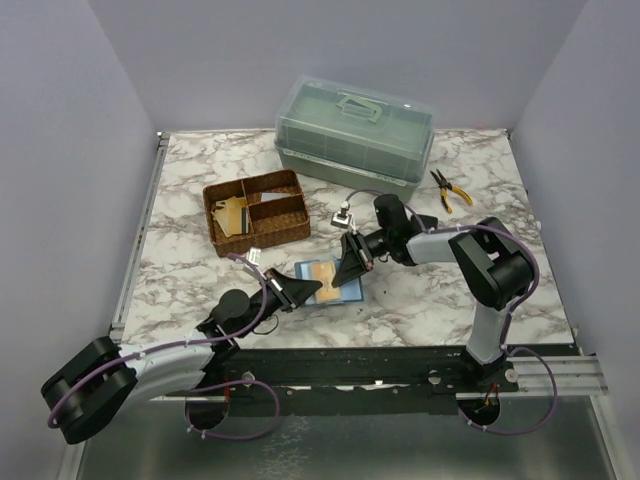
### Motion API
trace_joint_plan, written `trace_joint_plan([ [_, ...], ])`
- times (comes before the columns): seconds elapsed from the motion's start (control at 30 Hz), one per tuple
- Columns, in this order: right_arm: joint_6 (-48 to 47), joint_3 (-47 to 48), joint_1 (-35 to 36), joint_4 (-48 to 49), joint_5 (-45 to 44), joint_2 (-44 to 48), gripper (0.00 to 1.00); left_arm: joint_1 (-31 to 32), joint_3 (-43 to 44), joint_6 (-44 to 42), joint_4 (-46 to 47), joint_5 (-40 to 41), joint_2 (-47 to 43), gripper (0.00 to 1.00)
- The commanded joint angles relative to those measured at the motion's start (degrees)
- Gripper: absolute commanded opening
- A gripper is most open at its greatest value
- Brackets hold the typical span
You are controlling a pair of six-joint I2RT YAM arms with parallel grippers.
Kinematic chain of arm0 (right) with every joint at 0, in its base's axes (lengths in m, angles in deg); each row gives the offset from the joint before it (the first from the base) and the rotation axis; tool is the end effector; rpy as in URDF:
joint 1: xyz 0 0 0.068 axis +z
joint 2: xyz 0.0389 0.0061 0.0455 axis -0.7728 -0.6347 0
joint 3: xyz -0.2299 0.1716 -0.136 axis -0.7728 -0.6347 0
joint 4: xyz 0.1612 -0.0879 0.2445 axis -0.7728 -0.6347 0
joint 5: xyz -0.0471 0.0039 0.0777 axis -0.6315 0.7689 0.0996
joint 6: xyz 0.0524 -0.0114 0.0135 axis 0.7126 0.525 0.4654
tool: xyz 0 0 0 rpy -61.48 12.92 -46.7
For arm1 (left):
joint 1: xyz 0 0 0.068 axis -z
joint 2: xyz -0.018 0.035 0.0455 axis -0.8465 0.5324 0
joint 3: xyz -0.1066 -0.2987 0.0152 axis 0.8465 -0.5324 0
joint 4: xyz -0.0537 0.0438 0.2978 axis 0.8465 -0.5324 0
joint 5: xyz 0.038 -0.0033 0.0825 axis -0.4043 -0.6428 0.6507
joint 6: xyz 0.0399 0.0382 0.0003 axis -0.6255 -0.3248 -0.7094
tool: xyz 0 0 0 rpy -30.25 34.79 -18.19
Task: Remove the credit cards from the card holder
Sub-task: Remove the credit card from the card holder.
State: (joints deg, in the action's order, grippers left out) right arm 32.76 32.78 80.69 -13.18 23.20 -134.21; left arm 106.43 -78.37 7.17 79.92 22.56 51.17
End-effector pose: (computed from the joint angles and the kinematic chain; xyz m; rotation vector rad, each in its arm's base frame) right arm 0.3179 0.2276 0.1537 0.8420 -2.0390 -2.1126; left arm 0.1155 -0.1295 0.1676 -0.2935 1.7752 -1.4917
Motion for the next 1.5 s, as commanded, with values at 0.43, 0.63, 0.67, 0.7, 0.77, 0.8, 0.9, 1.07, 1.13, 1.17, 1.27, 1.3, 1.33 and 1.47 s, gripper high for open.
trace_joint_plan([
  [0.43, -1.17, -0.38, -2.18, 0.38, 3.89, 0.94, 0.0, -2.81, -2.93, 0.21, -4.59, 1.0, -9.42, 0.0],
  [0.63, -1.78, -0.37, -2.47, 0.14, 4.05, 0.87, 0.0, -2.94, -3.4, 0.77, -5.99, 1.7, -9.15, 0.0],
  [0.67, -2.04, -0.28, -2.59, -0.05, 4.11, 0.87, 0.0, -2.93, -3.36, 0.92, -6.71, 1.87, -9.11, 0.0],
  [0.7, -2.57, -0.14, -2.79, -0.81, 4.15, 0.87, 0.0, -2.92, -3.45, 1.26, -7.37, 2.19, -9.07, 0.0],
  [0.77, -5.45, 0.44, -3.03, -3.58, 4.23, 0.93, 0.0, -3.0, -3.36, 1.63, -9.21, 2.85, -9.09, 0.0],
  [0.8, -7.44, 1.14, -3.17, -5.58, 4.26, 1.0, 0.0, -3.05, -3.39, 1.78, -10.2, 3.22, -9.14, 0.0],
  [0.9, -18.76, 4.55, -3.44, -18.4, 3.17, 0.9, 0.0, -3.01, -2.99, 2.03, -13.21, 4.25, -9.12, 0.0],
  [1.07, -32.34, 8.63, -3.97, -33.99, 2.61, -0.41, 0.0, -2.99, -2.55, 2.06, -17.26, 5.64, -8.53, 0.0],
  [1.13, -32.74, 8.65, -4.3, -33.99, 2.79, -0.74, 0.0, -3.04, -2.84, 1.99, -17.59, 5.86, -8.0, 0.0],
  [1.17, -33.2, 8.62, -4.42, -34.32, 2.43, -0.84, 0.0, -3.01, -3.02, 1.99, -17.6, 5.93, -7.74, 0.0],
  [1.27, -35.21, 9.18, -4.72, -36.55, 0.86, -1.45, 0.0, -3.03, -3.25, 1.9, -17.6, 5.91, -7.36, 0.0],
  [1.3, -36.3, 9.6, -4.74, -37.79, 0.78, -1.64, 0.0, -3.04, -3.29, 1.92, -17.6, 5.97, -7.25, 0.0],
  [1.33, -37.12, 9.94, -4.69, -38.83, 0.69, -1.73, 0.0, -3.04, -3.33, 1.89, -17.55, 6.04, -7.11, 0.0],
  [1.47, -37.74, 10.14, -4.77, -39.33, 0.7, -1.69, 0.0, -2.98, -3.19, 1.82, -17.51, 5.77, -5.61, 0.0],
])
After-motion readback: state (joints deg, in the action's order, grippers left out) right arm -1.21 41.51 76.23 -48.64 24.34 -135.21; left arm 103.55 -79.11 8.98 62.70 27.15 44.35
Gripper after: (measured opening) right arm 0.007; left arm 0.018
